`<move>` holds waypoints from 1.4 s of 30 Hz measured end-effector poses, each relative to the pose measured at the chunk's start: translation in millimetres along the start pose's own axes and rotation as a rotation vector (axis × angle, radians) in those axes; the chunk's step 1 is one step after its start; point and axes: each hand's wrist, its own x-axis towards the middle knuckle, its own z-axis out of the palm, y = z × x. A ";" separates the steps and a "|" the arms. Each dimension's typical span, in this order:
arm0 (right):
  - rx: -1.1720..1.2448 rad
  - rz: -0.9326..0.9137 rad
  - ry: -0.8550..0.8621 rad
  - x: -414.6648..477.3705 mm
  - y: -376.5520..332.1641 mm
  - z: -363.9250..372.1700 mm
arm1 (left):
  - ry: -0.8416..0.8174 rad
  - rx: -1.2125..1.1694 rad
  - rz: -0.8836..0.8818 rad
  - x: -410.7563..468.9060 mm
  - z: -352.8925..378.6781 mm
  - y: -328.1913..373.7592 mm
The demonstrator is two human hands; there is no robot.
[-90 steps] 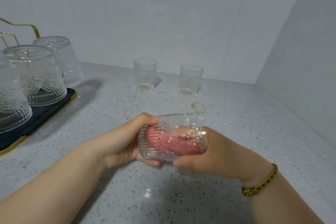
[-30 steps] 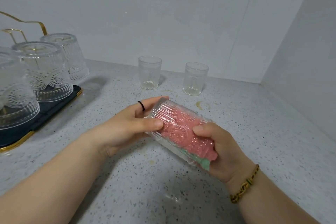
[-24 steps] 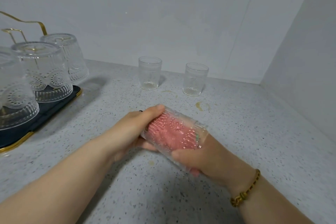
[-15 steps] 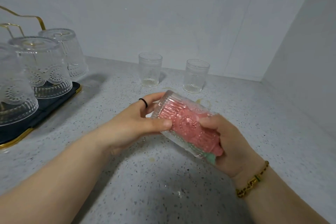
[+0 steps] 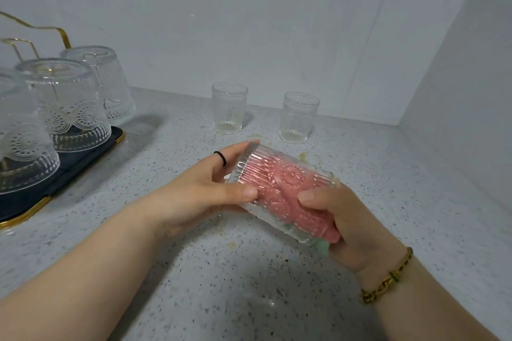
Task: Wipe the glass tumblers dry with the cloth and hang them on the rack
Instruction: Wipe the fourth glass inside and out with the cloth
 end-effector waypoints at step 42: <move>-0.647 -0.034 -0.180 -1.8 -2.4 8.6 | 0.157 -0.062 -0.141 2.1 8.9 0.7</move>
